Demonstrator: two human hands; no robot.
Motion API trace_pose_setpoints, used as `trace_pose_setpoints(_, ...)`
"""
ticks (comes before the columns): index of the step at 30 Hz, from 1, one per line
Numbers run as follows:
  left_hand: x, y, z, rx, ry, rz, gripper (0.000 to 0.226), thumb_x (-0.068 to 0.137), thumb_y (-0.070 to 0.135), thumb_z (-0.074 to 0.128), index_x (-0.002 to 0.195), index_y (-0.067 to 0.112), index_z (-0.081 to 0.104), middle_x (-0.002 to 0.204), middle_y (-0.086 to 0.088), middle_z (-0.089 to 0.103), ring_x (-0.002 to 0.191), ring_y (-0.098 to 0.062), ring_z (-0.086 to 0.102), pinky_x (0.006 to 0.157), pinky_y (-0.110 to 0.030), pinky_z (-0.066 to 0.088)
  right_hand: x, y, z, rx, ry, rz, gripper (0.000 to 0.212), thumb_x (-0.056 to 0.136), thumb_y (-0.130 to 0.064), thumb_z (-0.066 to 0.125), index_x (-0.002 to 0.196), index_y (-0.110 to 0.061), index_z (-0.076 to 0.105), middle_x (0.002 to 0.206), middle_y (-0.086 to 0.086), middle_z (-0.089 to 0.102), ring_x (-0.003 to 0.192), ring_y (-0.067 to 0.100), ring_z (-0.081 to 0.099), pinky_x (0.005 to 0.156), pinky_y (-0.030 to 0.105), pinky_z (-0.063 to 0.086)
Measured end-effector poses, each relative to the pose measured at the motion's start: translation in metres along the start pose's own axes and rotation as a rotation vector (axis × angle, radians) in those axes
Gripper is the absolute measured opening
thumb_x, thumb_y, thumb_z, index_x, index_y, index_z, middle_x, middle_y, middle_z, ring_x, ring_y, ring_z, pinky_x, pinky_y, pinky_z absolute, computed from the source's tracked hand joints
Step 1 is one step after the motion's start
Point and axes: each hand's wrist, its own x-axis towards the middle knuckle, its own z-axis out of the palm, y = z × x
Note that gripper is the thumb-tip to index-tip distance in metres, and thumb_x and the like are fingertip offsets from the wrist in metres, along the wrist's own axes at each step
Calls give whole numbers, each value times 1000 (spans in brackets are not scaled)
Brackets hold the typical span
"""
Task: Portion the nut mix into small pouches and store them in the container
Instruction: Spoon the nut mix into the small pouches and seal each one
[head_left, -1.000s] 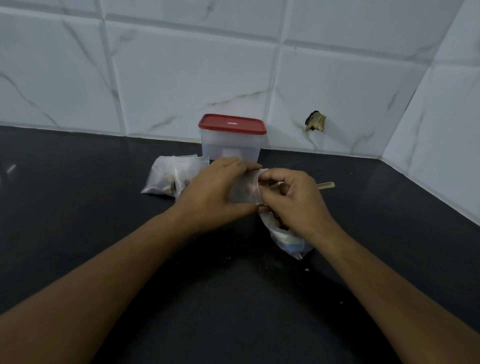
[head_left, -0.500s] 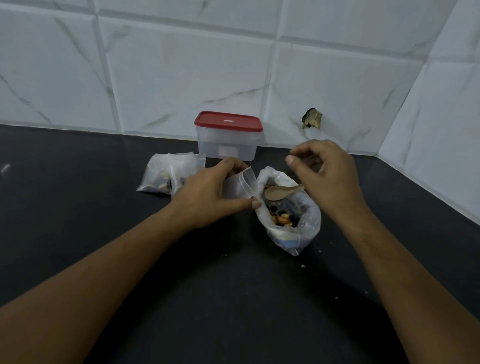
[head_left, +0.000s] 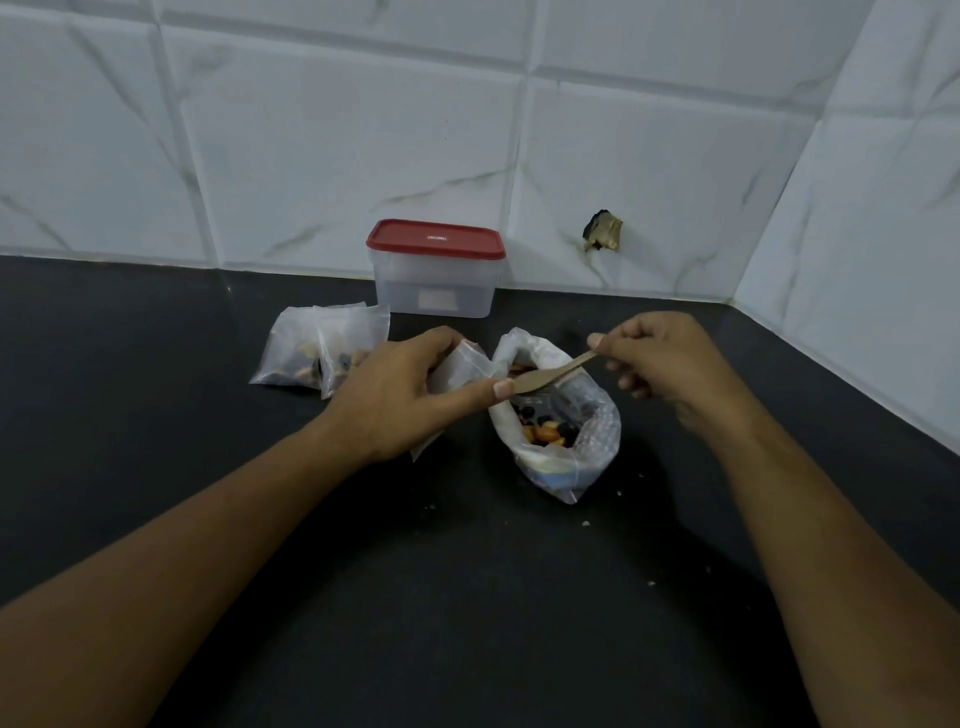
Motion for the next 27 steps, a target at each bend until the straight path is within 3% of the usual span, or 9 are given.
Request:
trace_pose_setpoints(3, -1, 3, -1, -99, -38, -19, 57, 77, 76, 59, 118, 36, 59, 97, 12, 69, 86, 0, 65, 76, -28, 58, -1, -5, 7, 270, -88, 2, 14, 90, -19, 79, 96, -7, 74, 71, 0, 68, 55, 9, 57, 51, 23, 47)
trace_pose_setpoints(5, -1, 4, 0, -155, -78, -28, 55, 78, 70, 63, 122, 37, 59, 105, 14, 69, 93, 5, 64, 79, -24, 56, -3, -7, 13, 305, -167, -17, 15, 93, -17, 76, 103, -6, 76, 73, -1, 68, 57, 9, 58, 51, 23, 46)
trace_pose_setpoints(8, -2, 3, 0, -197, -128, -35, 55, 78, 68, 66, 124, 38, 59, 111, 16, 69, 99, 6, 64, 85, -25, 55, -5, -8, 17, 255, -196, -97, 15, 99, -18, 67, 105, -8, 76, 75, 0, 67, 58, 10, 58, 49, 21, 45)
trace_pose_setpoints(12, -2, 1, -2, -255, -174, -38, 57, 76, 75, 67, 120, 39, 62, 109, 14, 72, 99, -3, 69, 90, -40, 60, -3, -12, 8, 159, -46, -217, 23, 106, -22, 55, 94, -13, 72, 66, -4, 61, 54, 12, 57, 48, 21, 43)
trace_pose_setpoints(16, -4, 6, -4, -321, -218, -37, 54, 75, 72, 66, 114, 34, 67, 106, 10, 74, 97, -10, 72, 90, -44, 60, -3, -10, 2, -22, 7, -284, 27, 105, -27, 52, 85, -17, 68, 58, -7, 57, 53, 12, 56, 51, 21, 44)
trace_pose_setpoints(22, -6, 14, -5, -450, -320, -57, 52, 80, 59, 73, 115, 21, 67, 106, -2, 76, 95, -18, 74, 85, -35, 60, -4, -11, 8, -95, -36, -247, 29, 104, -24, 52, 84, -11, 68, 55, -6, 56, 48, 12, 55, 46, 19, 43)
trace_pose_setpoints(27, -8, 17, -5, -512, -311, -67, 40, 89, 44, 68, 117, 16, 67, 108, -6, 75, 96, -21, 74, 87, -37, 60, -4, -7, 12, -7, -102, -53, 28, 103, -23, 55, 82, -12, 70, 59, -1, 61, 43, 12, 53, 40, 23, 35)
